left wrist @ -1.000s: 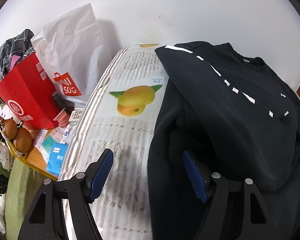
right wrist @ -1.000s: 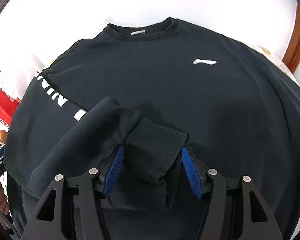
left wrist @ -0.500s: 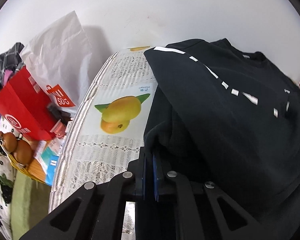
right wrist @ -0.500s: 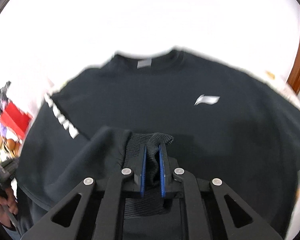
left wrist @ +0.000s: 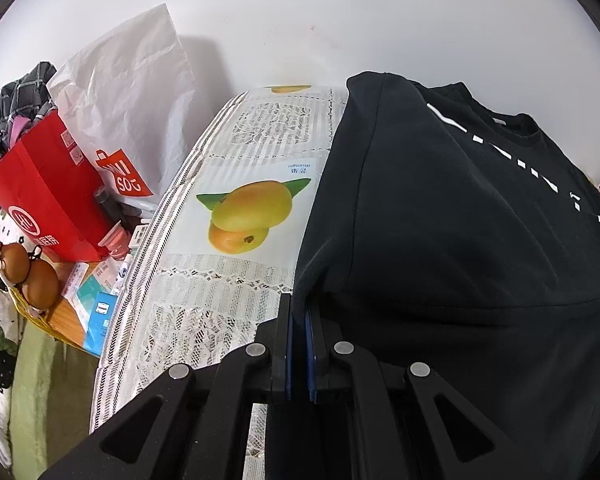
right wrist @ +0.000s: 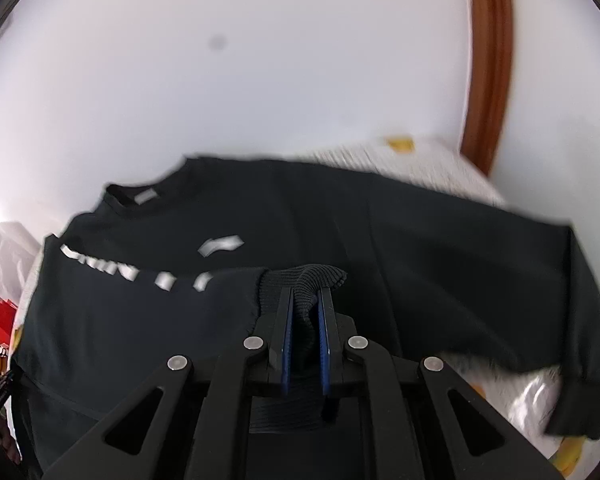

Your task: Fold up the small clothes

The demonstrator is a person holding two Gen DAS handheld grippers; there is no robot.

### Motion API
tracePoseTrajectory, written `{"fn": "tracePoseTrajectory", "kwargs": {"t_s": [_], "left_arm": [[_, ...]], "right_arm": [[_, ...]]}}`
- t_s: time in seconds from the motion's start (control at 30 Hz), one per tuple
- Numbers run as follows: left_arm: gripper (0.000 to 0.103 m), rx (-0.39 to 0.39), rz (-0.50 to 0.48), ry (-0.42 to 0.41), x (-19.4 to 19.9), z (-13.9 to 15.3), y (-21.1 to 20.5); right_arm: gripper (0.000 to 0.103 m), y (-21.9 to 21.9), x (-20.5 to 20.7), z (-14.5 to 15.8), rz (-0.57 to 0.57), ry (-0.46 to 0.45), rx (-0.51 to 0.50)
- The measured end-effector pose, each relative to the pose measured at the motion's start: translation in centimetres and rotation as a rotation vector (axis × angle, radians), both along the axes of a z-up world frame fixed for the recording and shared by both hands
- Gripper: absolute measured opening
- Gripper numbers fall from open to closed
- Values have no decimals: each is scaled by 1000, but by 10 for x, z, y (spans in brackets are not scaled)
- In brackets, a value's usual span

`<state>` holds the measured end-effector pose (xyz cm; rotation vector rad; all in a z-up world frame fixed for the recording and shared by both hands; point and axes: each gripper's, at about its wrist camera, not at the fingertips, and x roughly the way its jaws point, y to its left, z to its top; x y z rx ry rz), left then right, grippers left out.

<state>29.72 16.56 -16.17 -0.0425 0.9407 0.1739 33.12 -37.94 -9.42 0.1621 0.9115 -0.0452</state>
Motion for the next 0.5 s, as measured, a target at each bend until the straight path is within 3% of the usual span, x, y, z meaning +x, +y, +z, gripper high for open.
{"fn": "tracePoseTrajectory", "kwargs": {"t_s": [0.17, 0.37, 0.4, 0.47, 0.5], "left_arm": [[6, -8, 5, 5, -1, 1, -1], [9, -30, 22, 10, -6, 3, 1], [15, -33, 27, 12, -8, 4, 2], [26, -36, 39, 11, -12, 6, 3], [32, -39, 45, 9, -14, 7, 3]], "right_arm": [[12, -12, -3, -32, -13, 73, 12], [20, -16, -12, -26, -12, 82, -3], [22, -15, -16, -23, -10, 77, -7], [41, -17, -26, -16, -24, 84, -6], [56, -19, -31, -13, -32, 88, 5]]}}
